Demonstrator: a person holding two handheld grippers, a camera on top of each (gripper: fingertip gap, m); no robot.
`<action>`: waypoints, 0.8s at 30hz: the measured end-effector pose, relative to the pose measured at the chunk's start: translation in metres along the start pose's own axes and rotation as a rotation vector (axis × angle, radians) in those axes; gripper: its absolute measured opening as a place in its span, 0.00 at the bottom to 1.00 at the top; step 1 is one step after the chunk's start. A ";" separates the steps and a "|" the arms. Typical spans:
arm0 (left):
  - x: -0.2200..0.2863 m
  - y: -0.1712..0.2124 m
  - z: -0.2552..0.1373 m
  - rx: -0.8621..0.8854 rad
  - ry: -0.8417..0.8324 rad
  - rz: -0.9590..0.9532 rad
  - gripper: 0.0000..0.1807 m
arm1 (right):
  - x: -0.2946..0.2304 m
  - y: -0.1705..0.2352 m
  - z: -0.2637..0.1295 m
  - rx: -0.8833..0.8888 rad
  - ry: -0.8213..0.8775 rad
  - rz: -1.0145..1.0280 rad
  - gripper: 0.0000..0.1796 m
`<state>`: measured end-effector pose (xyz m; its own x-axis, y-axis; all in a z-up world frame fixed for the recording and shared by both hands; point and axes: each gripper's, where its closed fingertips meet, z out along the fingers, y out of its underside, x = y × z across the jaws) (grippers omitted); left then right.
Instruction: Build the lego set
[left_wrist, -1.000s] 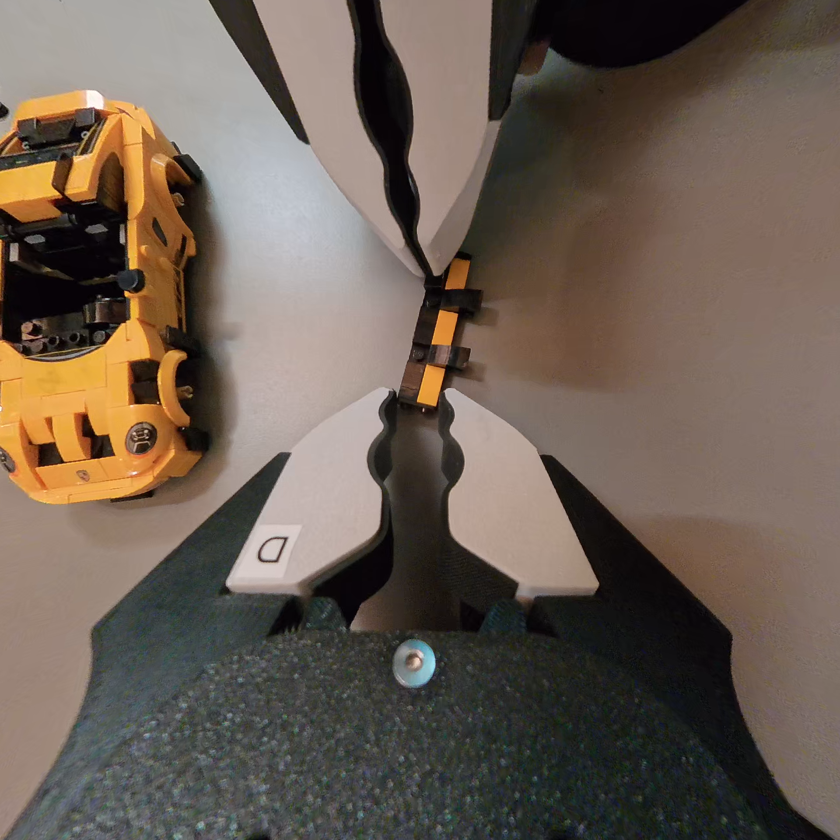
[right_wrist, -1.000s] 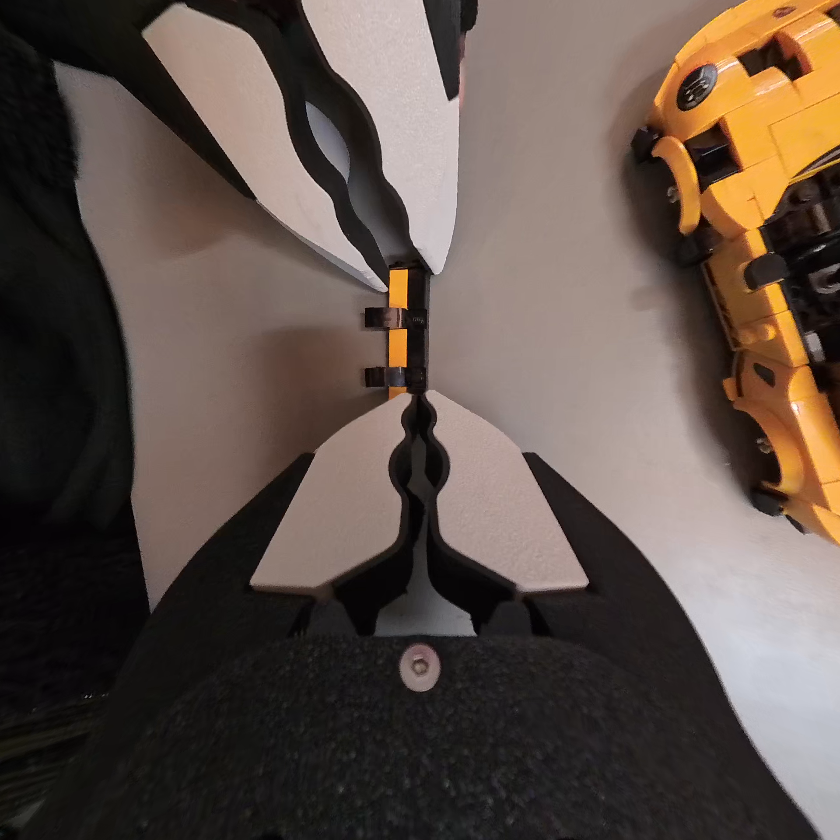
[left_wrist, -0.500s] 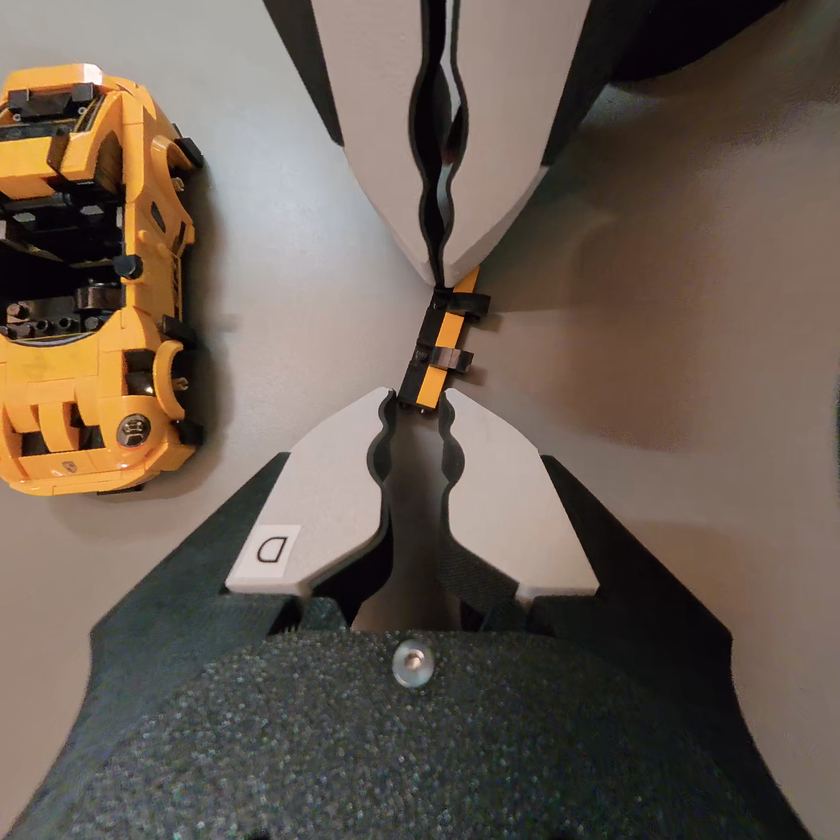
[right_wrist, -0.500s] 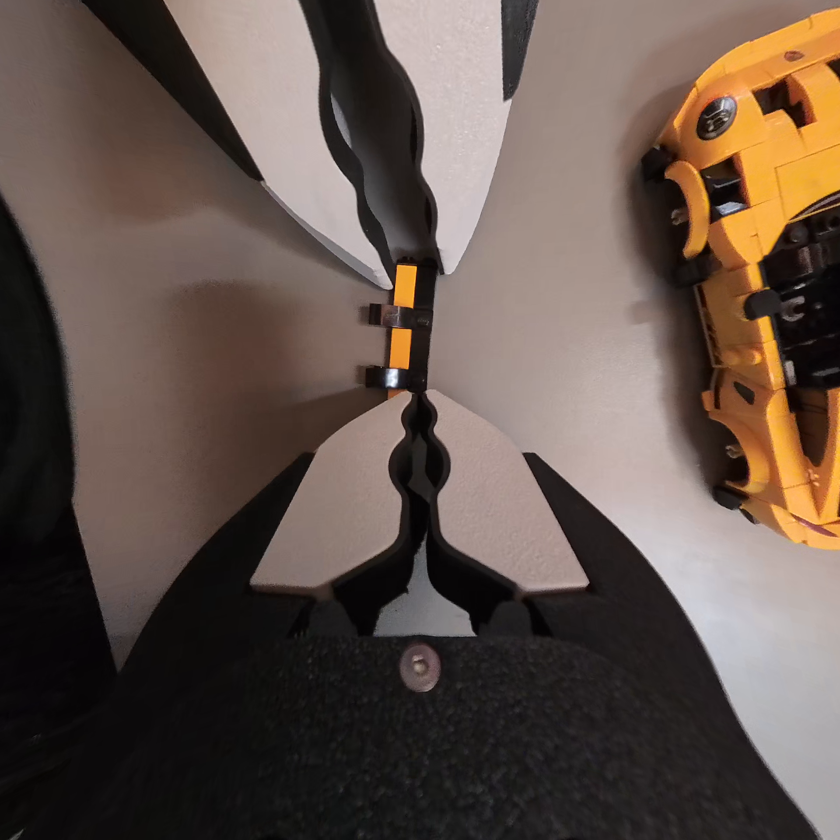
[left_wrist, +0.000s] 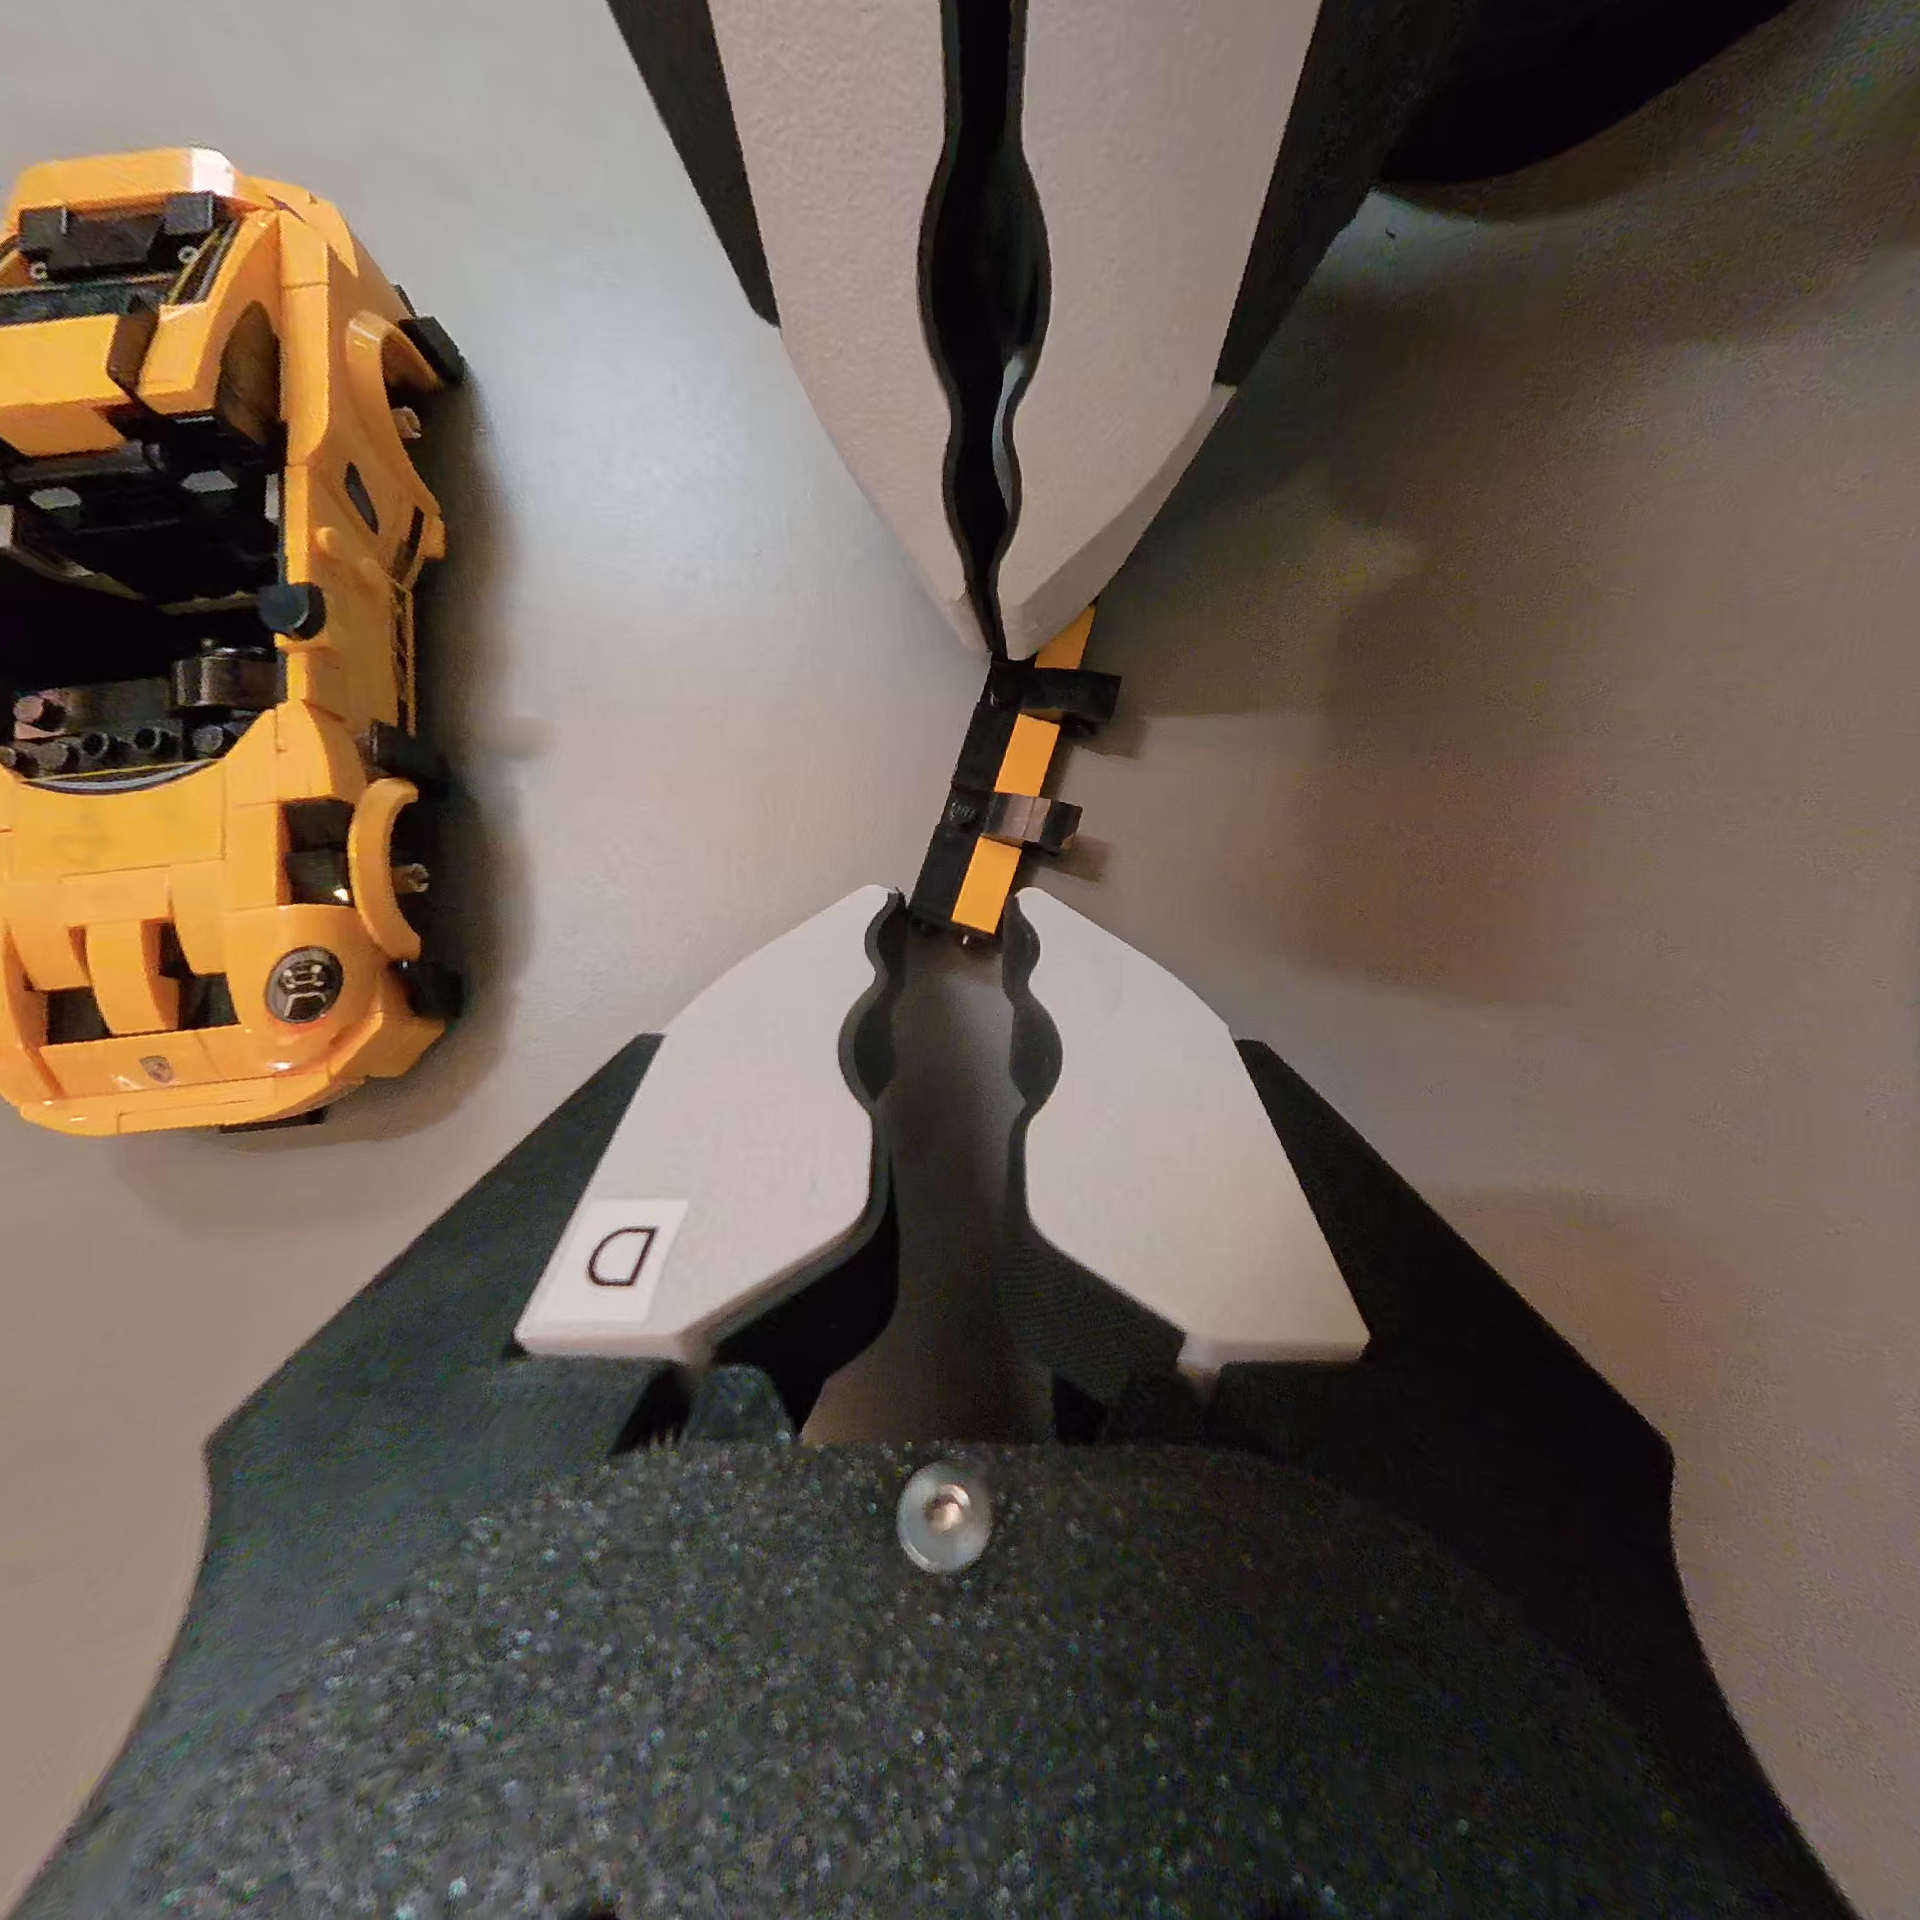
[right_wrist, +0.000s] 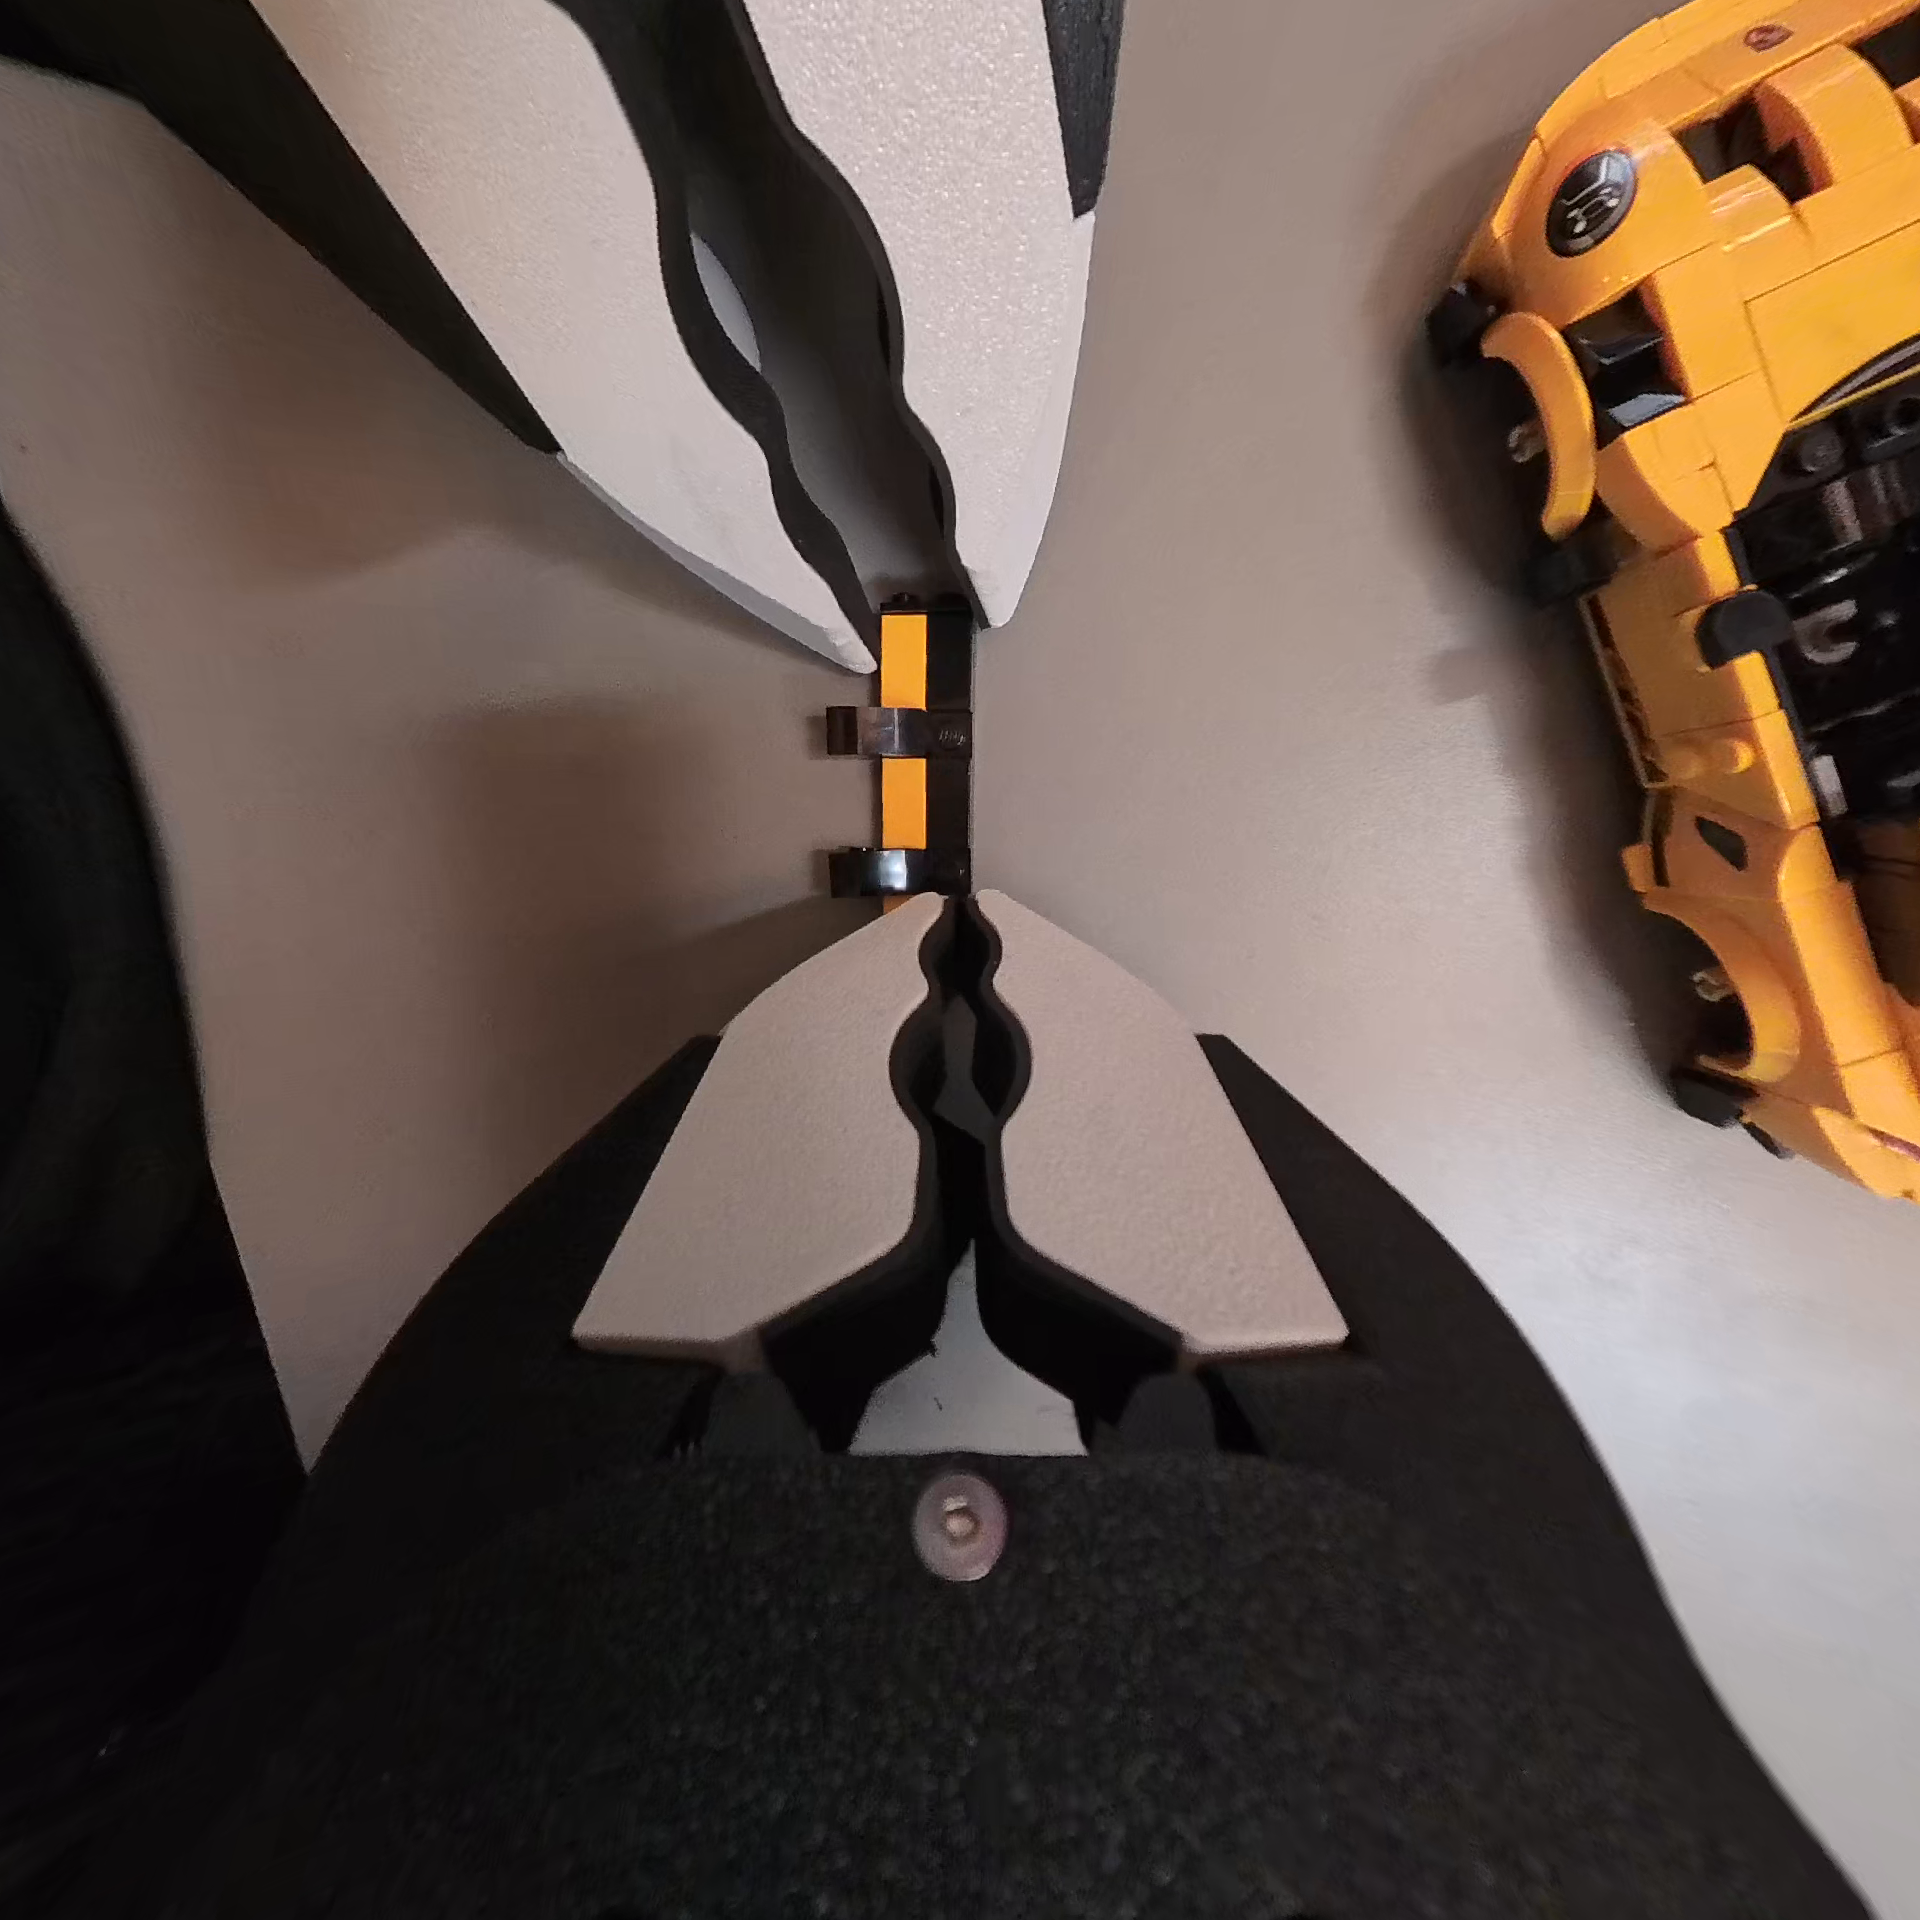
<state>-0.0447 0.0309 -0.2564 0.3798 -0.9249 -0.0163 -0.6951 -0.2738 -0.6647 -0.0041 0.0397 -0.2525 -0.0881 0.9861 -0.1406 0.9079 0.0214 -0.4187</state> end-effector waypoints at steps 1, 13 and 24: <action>0.001 0.000 0.000 0.002 0.005 0.001 0.10 | 0.001 0.000 -0.001 0.024 0.003 0.010 0.00; 0.001 0.000 0.001 0.021 0.023 0.000 0.10 | -0.006 0.011 -0.006 0.192 0.140 -0.053 0.16; 0.002 -0.001 0.001 0.035 0.033 0.001 0.09 | -0.004 0.005 0.003 0.150 0.119 -0.093 0.09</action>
<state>-0.0430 0.0298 -0.2569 0.3582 -0.9336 0.0076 -0.6737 -0.2641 -0.6902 -0.0007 0.0355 -0.2567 -0.1115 0.9937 0.0084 0.8259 0.0974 -0.5553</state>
